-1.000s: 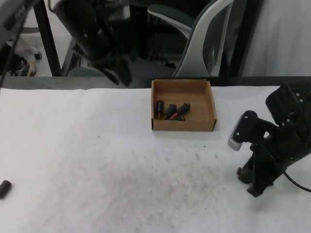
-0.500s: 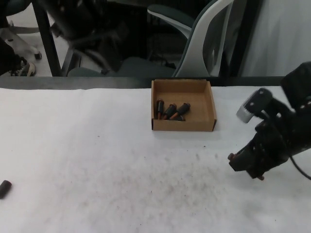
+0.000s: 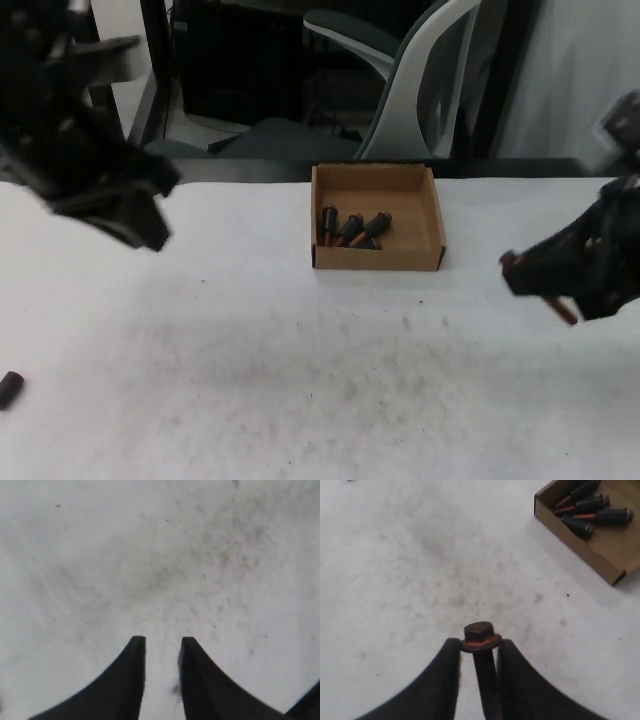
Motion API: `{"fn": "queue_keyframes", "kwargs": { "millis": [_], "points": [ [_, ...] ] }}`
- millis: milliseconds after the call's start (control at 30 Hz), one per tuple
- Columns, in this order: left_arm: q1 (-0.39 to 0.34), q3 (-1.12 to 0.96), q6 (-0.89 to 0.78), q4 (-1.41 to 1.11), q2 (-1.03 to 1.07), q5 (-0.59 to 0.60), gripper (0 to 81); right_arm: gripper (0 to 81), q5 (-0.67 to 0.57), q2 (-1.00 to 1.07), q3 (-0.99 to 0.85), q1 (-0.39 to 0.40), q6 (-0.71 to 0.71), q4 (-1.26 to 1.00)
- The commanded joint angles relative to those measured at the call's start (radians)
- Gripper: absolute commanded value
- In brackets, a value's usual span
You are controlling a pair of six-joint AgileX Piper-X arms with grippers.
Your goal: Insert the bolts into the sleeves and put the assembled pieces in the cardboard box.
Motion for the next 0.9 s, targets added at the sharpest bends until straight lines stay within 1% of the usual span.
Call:
{"fn": "queue_keyframes", "kwargs": {
  "millis": [0, 100, 133, 367, 433, 567, 633, 733, 867],
  "points": [
    [0.0, 0.003, -0.008, -0.031, -0.009, -0.005, 23.7, 0.2, -0.058, -0.094, -0.002, 0.0, 0.039, 0.002],
    [0.036, 0.051, 0.015, -0.026, -0.027, -0.098, 23.7, 0.2, -0.078, -0.155, 0.027, 0.0, 0.072, -0.006],
    [0.046, 0.06, 0.019, -0.021, -0.027, -0.111, 23.7, 0.2, -0.079, -0.172, 0.04, 0.0, 0.082, -0.006],
    [0.133, 0.139, 0.013, -0.04, -0.019, -0.121, 24.8, 0.2, -0.118, -0.352, 0.198, 0.002, 0.159, -0.006],
    [0.152, 0.155, 0.013, -0.06, -0.019, -0.121, 28.7, 0.2, -0.121, -0.403, 0.232, 0.002, 0.174, -0.006],
    [0.181, 0.191, 0.005, -0.124, -0.019, -0.129, 39.9, 0.2, -0.134, -0.484, 0.283, 0.002, 0.219, -0.019],
    [0.189, 0.208, -0.001, -0.152, -0.019, -0.165, 43.0, 0.2, -0.148, -0.504, 0.299, 0.002, 0.261, -0.047],
    [0.191, 0.235, -0.001, -0.177, -0.018, -0.214, 43.8, 0.2, -0.169, -0.51, 0.307, 0.002, 0.309, -0.096],
    [0.191, 0.251, -0.047, -0.193, 0.02, -0.223, 43.8, 0.2, -0.169, -0.51, 0.307, 0.002, 0.328, -0.143]
  ]
}}
